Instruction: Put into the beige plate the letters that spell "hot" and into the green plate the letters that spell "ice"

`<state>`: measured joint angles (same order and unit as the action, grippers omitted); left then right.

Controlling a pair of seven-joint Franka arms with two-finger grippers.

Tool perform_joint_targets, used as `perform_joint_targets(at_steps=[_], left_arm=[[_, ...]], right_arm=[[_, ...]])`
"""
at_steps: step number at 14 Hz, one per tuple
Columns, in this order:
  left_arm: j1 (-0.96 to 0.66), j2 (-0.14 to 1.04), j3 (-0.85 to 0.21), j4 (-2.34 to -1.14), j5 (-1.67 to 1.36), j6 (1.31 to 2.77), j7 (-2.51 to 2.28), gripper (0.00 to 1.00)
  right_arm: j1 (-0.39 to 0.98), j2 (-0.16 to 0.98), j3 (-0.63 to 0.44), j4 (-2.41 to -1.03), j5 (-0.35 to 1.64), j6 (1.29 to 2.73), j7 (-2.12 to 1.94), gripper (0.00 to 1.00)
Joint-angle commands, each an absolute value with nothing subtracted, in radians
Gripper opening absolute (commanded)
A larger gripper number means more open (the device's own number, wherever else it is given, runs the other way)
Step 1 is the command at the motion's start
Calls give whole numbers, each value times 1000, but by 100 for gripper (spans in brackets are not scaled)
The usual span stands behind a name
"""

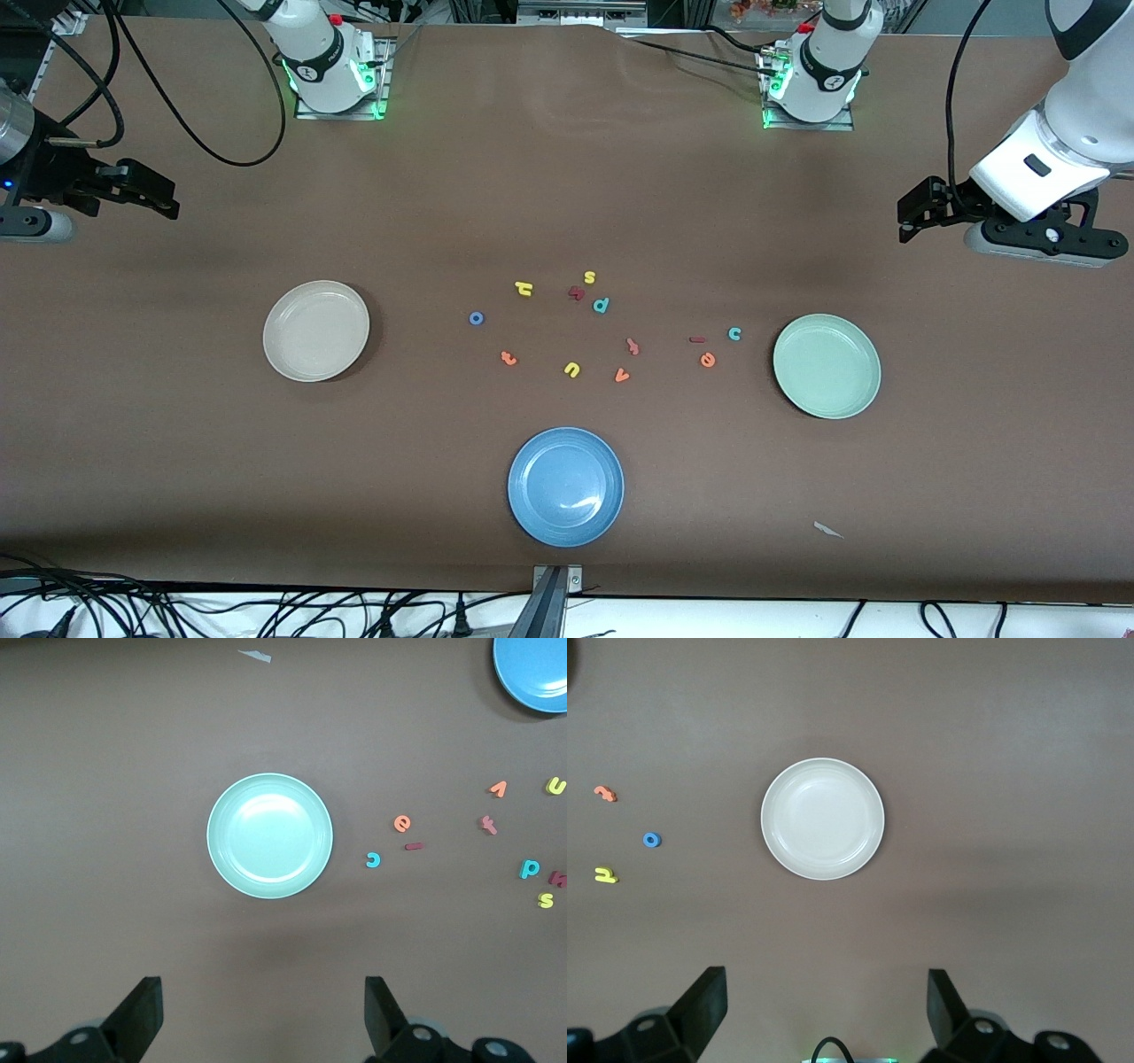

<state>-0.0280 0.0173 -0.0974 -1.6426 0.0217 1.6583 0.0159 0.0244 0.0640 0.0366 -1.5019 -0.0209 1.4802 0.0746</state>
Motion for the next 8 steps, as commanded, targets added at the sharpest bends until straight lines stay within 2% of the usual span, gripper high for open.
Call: perform_joint_targets(at_steps=[1,8], left_arm=[[-25,29,-100,-1611,11,1634,32,100],[-23,29,-100,-1611,11,1632,32,100]], right_arm=[[9,58,49,-1502,-2,1460,80,100],[11,60,51,-1499,-3,1462,72,100]])
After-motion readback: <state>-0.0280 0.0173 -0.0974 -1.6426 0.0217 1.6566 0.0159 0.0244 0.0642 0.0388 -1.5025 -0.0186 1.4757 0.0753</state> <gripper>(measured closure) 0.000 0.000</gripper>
